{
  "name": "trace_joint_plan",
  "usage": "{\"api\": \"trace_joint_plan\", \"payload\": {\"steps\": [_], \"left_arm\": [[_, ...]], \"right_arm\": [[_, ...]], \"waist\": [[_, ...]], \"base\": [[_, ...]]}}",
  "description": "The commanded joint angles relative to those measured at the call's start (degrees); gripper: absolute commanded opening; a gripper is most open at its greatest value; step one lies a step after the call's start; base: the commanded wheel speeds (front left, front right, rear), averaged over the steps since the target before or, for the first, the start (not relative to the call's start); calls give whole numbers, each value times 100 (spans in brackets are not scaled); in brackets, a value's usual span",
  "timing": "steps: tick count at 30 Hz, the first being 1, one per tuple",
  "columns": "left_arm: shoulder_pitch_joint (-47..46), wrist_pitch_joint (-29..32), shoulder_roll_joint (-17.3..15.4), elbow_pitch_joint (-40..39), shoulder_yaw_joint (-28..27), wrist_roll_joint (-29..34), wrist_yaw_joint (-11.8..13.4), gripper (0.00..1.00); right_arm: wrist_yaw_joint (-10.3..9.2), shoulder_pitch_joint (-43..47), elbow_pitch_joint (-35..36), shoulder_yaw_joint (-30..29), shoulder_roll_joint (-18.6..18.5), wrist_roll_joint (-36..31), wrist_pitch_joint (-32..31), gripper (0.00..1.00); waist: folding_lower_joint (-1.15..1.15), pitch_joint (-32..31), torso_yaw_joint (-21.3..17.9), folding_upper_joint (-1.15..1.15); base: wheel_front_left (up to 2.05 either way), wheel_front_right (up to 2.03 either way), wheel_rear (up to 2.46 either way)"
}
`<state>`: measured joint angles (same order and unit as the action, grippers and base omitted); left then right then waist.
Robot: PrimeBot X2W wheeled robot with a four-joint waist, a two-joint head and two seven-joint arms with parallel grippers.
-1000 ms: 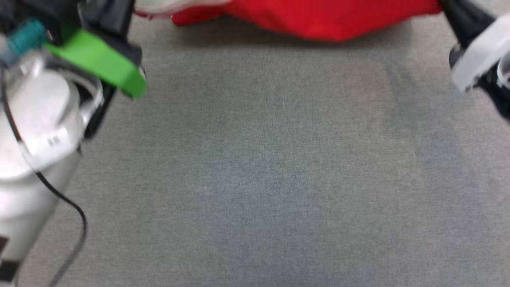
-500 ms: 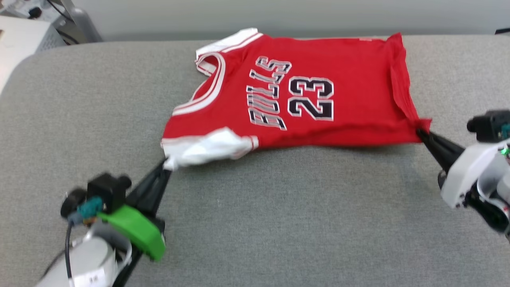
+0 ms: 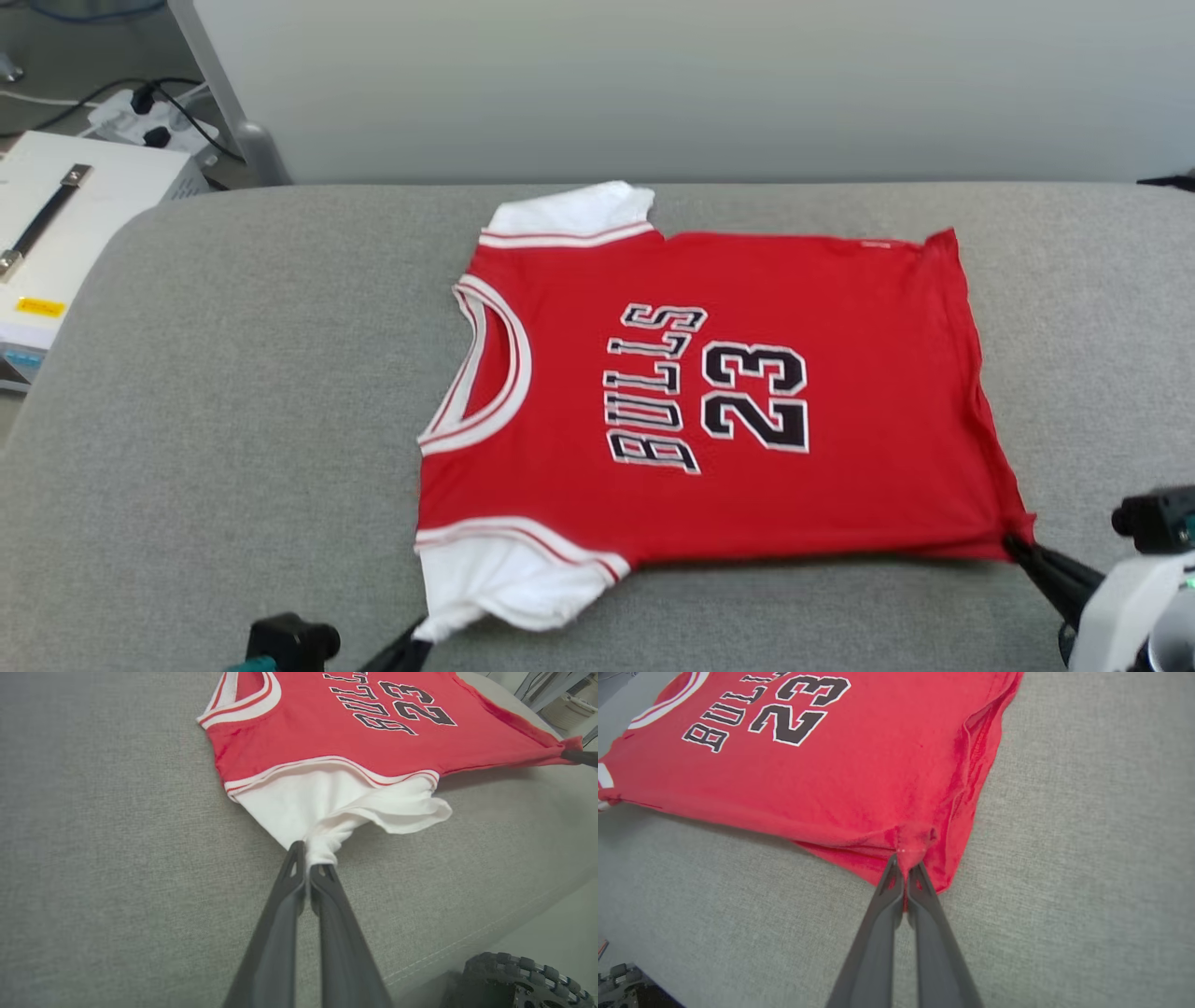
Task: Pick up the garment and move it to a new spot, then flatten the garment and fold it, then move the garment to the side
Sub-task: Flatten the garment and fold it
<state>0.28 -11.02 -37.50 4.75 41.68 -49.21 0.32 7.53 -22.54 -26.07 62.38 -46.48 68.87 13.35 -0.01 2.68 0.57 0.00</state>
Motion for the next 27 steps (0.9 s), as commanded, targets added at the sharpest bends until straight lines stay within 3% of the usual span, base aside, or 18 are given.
{"api": "trace_joint_plan", "payload": {"steps": [1,8,14,20,27], "left_arm": [[163,61,-56,-41,16,-89,37,0],[546,390,-163,-243,113,-411,96,0],[362,238,-215,-250,102,-70,249,0],[-296,62,-203,-33,67,379,116,0],[-1299,71,-47,397,37,646,-261,0]], "right_arm": [[-4,196,36,-63,-67,70,-3,0],[-4,871,313,-305,-259,176,-138,0],[-4,984,368,-660,-174,33,-159,0],[-4,832,439,-1084,-32,-162,-247,0],[-4,546,560,-1566,59,-292,-421,0]], "waist": [[1,-120,35,0],[1,-135,15,0],[1,-2,23,0],[1,161,-13,0],[1,464,-134,0]], "base": [[0,0,0],[0,0,0],[0,0,0],[0,0,0],[0,0,0]]}}
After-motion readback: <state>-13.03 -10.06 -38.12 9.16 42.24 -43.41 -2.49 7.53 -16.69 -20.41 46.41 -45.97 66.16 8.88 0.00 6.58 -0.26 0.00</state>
